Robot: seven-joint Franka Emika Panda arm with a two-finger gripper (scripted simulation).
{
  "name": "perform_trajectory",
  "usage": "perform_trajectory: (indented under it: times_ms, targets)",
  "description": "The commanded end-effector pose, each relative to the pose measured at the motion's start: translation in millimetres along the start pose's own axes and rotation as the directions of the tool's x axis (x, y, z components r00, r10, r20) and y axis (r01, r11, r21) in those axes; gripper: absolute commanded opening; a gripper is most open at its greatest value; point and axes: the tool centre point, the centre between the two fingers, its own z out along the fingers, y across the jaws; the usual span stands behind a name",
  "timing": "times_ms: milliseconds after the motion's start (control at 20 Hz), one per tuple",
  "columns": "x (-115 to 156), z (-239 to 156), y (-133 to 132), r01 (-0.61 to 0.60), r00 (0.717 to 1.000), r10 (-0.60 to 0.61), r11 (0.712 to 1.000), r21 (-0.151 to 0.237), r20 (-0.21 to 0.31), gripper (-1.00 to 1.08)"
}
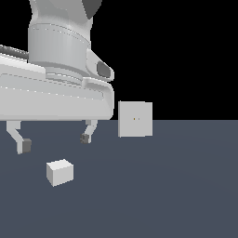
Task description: Plug the charger into the wall socket.
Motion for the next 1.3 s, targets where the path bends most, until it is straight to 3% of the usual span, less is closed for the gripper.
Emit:
perform_trajectory:
  times_ms: [0,750,800,1250]
  targets:
    - [-0.6,3.6,-0.2,0.0,1.0,0.0,1.0,0.0,0.0,1.0]
    - [-6.5,49.5,-0.5,0.005,1.0,-0.005,1.0,0.0,0.0,1.0]
    - [-6.5,49.5,-0.5,0.005,1.0,-0.005,1.0,0.0,0.0,-1.0]
    - [-6.5,49.5,-0.5,0.005,1.0,-0.005,1.0,0.0,0.0,-1.0]
